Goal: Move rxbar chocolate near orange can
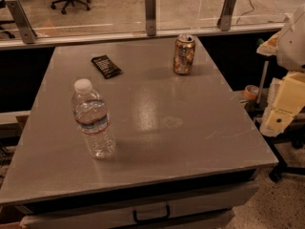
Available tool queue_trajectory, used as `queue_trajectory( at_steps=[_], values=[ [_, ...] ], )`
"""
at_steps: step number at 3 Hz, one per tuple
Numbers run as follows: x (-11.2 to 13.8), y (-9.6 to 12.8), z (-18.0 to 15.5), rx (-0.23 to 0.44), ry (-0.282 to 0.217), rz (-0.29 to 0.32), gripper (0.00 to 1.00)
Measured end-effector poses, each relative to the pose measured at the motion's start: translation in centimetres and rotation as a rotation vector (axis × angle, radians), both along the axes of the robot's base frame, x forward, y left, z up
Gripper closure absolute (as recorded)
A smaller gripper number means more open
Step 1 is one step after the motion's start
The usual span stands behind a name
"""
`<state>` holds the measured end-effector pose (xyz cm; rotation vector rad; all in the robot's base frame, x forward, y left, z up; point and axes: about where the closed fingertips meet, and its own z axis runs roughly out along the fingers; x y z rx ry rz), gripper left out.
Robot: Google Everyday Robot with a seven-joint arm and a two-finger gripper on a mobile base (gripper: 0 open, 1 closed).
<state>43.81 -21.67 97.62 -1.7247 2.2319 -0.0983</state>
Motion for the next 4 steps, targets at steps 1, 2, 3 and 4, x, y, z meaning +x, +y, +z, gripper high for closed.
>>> queue_trajectory(
  at_steps=[1,2,3,4],
  values=[
    [0.0,0.0,0.0,0.0,0.0,0.0,0.0],
    [1.1,1.8,-0.4,0.035,-0.005,0.052,0.0],
    [4.0,6.9,-1.2,0.112,-0.026,0.178,0.0],
    [7.4,14.1,-1.6,0.201,-0.073,0.321,0.0]
  ],
)
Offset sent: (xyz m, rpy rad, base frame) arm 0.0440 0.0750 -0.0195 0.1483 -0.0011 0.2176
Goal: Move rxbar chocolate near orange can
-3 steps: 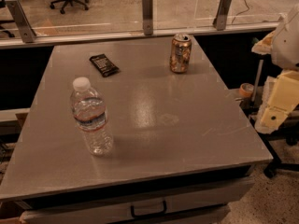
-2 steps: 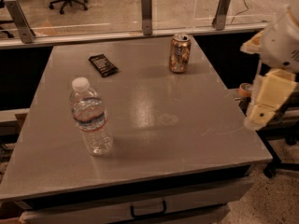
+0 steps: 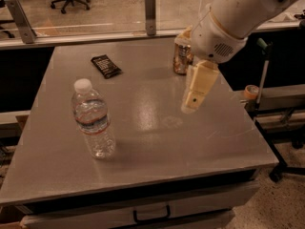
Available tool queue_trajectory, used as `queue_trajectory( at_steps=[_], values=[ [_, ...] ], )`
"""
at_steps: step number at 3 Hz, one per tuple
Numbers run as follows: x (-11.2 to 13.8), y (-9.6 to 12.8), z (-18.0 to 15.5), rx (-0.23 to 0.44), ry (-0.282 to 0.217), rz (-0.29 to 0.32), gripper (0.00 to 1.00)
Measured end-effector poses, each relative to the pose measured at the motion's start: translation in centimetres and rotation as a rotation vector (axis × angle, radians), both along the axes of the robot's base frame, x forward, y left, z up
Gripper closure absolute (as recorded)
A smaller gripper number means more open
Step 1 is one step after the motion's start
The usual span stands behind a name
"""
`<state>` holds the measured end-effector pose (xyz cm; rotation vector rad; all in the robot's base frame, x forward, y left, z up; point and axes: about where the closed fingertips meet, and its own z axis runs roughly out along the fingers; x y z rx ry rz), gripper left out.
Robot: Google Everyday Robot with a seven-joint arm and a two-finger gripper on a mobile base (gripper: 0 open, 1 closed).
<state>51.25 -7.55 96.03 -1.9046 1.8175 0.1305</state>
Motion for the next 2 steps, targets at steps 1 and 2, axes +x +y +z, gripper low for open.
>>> queue_trajectory(
  at_steps=[1,2],
  values=[
    [2.89,7.77,0.48,0.124,-0.031,0.088,0.0],
    [2.89,7.77,0.48,0.125,-0.031,0.088,0.0]
  ],
)
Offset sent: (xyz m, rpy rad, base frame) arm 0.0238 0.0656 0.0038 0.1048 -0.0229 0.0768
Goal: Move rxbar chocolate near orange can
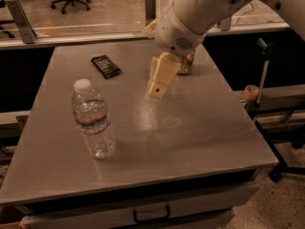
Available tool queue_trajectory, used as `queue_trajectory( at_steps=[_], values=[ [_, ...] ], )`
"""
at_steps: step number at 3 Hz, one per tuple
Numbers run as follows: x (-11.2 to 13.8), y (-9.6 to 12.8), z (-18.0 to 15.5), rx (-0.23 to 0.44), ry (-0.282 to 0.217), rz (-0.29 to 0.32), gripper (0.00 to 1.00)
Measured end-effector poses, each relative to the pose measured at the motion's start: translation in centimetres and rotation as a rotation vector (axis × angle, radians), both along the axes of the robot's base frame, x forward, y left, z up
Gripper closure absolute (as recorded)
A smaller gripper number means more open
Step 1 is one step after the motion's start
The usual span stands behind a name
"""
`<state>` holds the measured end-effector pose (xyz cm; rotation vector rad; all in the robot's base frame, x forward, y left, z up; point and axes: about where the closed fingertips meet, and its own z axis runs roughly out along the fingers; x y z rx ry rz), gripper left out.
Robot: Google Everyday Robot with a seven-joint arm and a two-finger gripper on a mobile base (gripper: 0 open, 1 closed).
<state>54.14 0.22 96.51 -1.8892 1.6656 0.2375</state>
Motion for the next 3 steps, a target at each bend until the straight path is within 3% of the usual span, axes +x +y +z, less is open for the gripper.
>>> queue_trajectory(
  at_steps=[1,2,3],
  values=[
    [2.1,0.9,-0.8,0.074,-0.009,-0.026,0.0],
    [6.3,4.3,-1.8,0.155,-0.019,-0.005,0.0],
    [10.7,8.4,-3.1,0.219,-0.023,-0.02,0.0]
  ],
)
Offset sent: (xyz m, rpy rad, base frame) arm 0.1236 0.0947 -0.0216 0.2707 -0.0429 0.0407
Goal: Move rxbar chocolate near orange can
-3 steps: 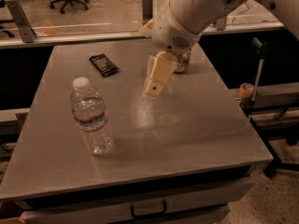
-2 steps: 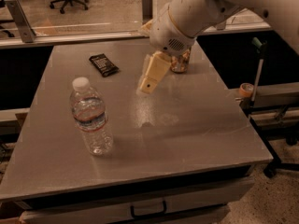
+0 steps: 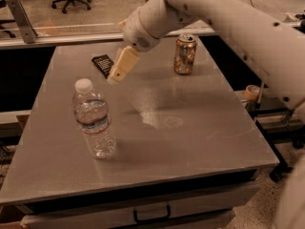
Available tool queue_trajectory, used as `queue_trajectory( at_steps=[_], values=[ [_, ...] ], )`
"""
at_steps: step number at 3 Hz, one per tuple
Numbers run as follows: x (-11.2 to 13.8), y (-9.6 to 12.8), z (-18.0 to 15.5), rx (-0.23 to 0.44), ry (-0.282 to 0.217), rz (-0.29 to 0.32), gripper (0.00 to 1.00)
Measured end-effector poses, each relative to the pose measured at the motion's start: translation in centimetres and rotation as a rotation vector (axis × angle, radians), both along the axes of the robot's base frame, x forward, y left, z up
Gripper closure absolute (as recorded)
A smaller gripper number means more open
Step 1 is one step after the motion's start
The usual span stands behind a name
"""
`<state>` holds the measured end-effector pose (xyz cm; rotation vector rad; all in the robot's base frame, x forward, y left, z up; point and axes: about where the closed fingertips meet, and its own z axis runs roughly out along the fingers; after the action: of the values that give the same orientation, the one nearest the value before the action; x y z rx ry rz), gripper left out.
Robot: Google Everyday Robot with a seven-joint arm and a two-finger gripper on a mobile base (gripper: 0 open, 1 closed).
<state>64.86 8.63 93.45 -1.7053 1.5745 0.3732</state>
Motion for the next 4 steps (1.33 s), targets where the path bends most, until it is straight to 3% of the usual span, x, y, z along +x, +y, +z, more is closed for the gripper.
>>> queue_trajectory(
  at_steps=[1,2,3,4],
  values=[
    [3.9,2.9,-2.0,0.085,0.039,-0.083,0.0],
    [7.1,4.7,-4.6,0.174,0.104,-0.207,0.0],
    [9.3,5.1,-7.0,0.271,0.193,-0.329,0.0],
    [10.5,5.4,-8.4,0.345,0.27,-0.405,0.0]
  ],
)
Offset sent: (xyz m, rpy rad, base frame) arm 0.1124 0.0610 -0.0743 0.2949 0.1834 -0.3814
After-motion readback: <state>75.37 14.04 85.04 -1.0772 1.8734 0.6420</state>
